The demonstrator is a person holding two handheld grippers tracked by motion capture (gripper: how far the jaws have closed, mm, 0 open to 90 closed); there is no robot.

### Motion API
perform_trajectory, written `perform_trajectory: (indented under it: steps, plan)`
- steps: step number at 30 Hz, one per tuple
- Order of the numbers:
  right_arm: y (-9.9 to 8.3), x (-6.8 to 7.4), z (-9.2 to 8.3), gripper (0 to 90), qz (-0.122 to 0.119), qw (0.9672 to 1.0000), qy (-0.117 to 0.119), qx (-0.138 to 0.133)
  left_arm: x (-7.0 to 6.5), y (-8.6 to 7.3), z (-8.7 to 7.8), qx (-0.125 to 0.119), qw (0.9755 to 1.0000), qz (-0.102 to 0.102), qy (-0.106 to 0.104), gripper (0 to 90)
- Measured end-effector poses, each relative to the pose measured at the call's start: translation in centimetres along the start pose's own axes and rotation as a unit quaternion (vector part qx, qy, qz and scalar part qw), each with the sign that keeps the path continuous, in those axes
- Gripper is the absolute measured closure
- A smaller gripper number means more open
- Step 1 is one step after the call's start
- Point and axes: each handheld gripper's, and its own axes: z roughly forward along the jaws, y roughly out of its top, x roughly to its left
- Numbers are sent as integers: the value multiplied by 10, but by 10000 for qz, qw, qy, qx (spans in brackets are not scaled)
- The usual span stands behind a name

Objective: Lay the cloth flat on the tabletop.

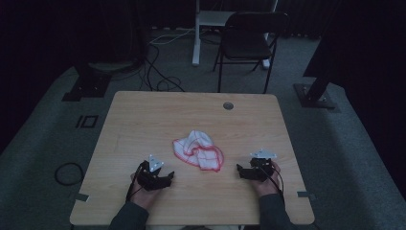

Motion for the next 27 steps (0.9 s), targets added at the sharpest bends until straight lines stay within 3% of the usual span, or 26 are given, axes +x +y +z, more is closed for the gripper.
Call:
perform_trajectory:
  steps: [15, 21, 27]
  plan:
    - [-1, 1, -1, 144, -57, 10000, 52, -9, -4, 0, -1, -28, 10000, -41, 54, 356]
    - [-1, 2, -2, 165, -108, 9999, 116, -25, -4, 1, -2, -19, 9999, -91, -67, 435]
    - [-2, 2, -3, 192, -162, 9997, 165, -55, -4, 2, -3, -5, 9998, -124, -151, 454]
